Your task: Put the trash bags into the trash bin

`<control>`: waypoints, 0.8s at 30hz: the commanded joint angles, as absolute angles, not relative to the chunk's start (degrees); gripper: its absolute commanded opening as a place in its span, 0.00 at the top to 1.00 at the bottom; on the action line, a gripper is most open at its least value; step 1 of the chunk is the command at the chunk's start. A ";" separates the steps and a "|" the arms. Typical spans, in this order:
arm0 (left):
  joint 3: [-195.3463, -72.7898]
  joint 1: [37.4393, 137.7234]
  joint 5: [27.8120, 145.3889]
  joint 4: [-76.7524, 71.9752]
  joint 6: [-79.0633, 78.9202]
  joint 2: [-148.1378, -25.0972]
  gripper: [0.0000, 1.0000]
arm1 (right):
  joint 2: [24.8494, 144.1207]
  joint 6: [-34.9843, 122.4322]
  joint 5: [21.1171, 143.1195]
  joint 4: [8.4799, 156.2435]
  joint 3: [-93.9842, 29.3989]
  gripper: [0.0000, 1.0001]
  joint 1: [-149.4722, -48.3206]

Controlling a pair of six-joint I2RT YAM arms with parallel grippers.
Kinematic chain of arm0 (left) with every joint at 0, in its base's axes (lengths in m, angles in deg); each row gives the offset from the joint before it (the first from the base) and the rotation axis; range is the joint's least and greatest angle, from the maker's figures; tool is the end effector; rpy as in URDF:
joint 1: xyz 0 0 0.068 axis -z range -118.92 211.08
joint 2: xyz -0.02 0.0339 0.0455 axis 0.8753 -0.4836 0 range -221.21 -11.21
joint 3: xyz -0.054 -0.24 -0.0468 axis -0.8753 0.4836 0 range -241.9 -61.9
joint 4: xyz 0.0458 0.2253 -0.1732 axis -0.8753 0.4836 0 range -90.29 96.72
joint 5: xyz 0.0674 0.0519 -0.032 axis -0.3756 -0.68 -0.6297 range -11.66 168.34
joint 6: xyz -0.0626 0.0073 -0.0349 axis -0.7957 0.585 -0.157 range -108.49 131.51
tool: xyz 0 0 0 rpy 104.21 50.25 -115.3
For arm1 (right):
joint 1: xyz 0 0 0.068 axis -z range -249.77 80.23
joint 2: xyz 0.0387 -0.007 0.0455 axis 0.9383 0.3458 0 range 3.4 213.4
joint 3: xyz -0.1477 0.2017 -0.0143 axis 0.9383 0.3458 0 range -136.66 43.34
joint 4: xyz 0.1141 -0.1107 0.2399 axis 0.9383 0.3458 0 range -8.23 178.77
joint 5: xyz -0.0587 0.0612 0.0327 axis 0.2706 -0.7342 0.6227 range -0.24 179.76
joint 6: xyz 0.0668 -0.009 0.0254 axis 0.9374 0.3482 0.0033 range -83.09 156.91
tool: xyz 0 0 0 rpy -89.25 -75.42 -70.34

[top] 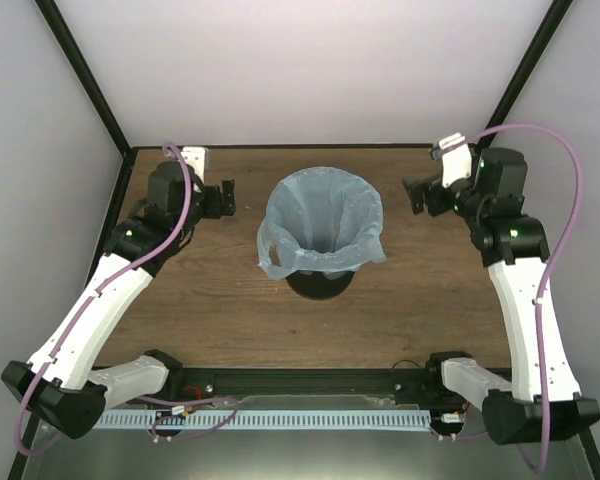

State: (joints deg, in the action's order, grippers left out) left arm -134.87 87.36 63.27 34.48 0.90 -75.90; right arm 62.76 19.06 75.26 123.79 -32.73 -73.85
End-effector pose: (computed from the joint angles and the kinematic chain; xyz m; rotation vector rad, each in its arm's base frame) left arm 0.2725 -0.1173 0.3711 0.1109 2.0157 -0.1415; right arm 0.2587 0.0333 0.4003 -0.5365 1.9255 0.1003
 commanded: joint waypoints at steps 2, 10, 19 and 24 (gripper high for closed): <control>-135.65 87.24 59.88 35.66 3.38 -75.88 0.00 | 69.63 30.43 76.18 115.21 -38.04 0.00 -72.06; -135.01 87.24 59.83 34.37 4.83 -74.38 0.00 | 69.43 39.05 80.09 107.57 -38.45 0.00 -72.11; -134.16 87.27 63.64 33.52 5.47 -75.01 0.00 | 63.06 41.32 80.66 103.63 -32.25 0.00 -72.06; -134.43 87.26 63.25 33.39 5.71 -75.35 0.00 | 62.96 41.29 82.18 103.91 -31.10 0.00 -72.06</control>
